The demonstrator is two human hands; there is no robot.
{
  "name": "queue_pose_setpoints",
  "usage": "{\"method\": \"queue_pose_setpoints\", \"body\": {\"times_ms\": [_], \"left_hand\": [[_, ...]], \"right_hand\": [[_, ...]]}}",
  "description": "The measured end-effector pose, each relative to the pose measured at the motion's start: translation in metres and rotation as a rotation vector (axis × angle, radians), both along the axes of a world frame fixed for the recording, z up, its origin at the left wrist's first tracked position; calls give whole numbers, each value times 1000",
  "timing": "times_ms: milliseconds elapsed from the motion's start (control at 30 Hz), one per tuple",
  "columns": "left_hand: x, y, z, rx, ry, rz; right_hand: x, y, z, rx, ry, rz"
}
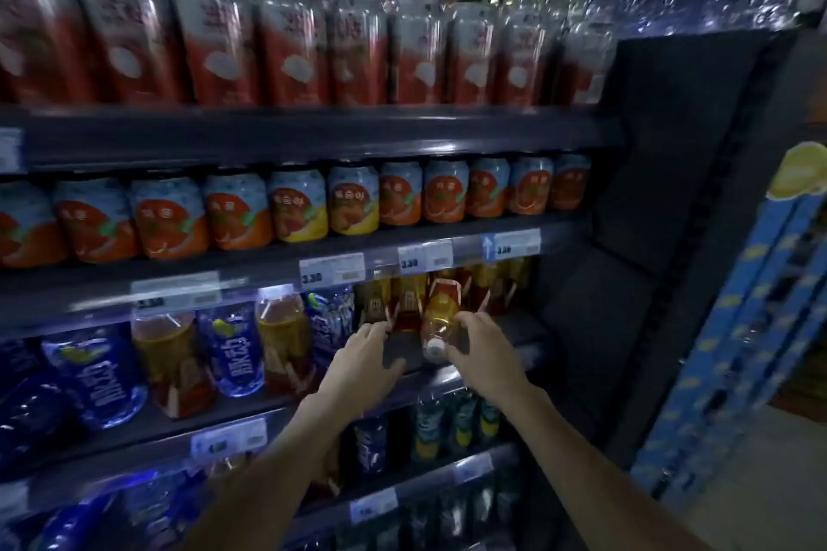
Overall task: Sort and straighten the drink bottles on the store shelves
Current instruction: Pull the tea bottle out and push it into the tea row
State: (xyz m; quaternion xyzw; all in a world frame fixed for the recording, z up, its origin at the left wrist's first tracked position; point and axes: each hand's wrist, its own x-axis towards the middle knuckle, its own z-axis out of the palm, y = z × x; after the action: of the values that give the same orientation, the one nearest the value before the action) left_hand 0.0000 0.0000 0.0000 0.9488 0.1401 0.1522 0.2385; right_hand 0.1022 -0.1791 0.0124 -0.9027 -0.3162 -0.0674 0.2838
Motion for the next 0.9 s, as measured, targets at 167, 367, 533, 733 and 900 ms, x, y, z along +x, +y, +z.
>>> {"method": "queue_pose_setpoints", "body": {"times_ms": [167,367,533,733,900], "left_hand": [[19,-10,-18,124,119,37],[15,-12,-40,226,160,74],[7,-7,-55,307,196,102],[1,-6,-65,314,174,94],[-1,-11,-67,335,144,114]], "right_hand": [[25,8,-20,-48,32,-12],[28,25,-49,29,22,-45],[22,34,-59,62,-22,-104],[15,43,-61,75,-38,-171],[13,47,-65,56,-106,-208]]}}
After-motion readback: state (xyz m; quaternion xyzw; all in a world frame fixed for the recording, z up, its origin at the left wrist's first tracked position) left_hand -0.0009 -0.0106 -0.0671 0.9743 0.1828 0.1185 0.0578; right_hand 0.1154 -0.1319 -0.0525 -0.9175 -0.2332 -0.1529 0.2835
